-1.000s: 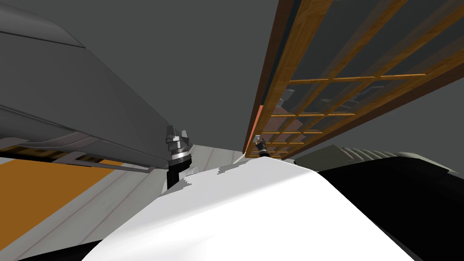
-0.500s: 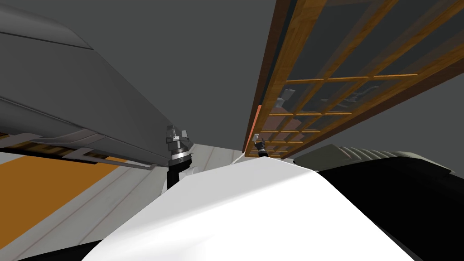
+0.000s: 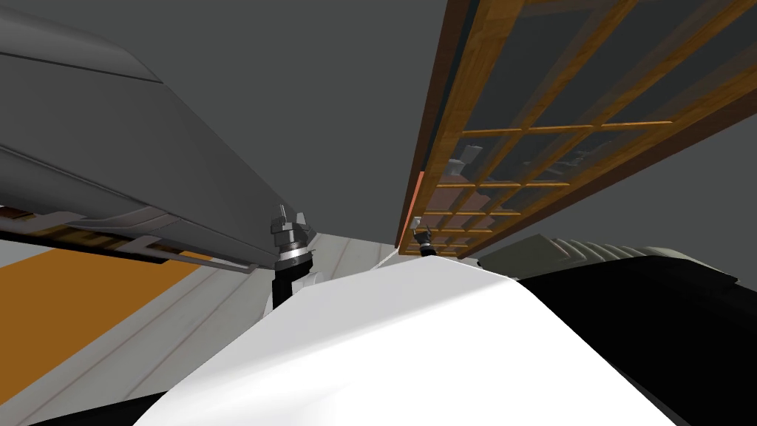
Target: Pull the door open
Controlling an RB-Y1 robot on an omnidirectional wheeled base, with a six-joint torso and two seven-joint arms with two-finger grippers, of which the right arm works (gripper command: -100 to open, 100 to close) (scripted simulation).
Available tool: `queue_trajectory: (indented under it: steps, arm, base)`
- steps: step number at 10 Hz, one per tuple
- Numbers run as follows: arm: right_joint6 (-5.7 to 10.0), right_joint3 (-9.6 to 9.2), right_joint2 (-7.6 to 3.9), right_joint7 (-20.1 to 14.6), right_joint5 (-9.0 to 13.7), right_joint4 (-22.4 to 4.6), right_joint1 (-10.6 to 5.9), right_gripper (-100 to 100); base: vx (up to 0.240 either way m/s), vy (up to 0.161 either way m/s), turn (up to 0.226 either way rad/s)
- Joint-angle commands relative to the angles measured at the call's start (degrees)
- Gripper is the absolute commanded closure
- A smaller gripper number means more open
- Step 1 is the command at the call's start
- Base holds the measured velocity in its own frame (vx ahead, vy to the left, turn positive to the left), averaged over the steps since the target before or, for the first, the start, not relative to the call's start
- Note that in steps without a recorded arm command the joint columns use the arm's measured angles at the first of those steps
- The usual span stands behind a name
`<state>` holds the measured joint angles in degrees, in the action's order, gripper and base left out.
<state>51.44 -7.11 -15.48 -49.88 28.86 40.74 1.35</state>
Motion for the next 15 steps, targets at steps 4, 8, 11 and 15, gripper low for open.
queue_trajectory:
  steps: [4,8,11,15]
  arm:
    - [-0.54,-1.43,0.68,-7.03,3.02,0.83,-0.29,-100]
    - [-0.86,-2.26,1.09,-12.73,4.78,1.3,-0.47,-100]
    - [-1.16,-3.01,1.46,-17.15,6.37,1.73,-0.64,-100]
    - [-1.51,-3.91,1.91,-22.88,8.28,2.25,-0.84,-100]
  base:
    - [-0.055,-0.008,0.021]
    - [-0.045,-0.006,0.012]
    - [-0.052,-0.011,0.018]
    - [-0.047,-0.009,0.015]
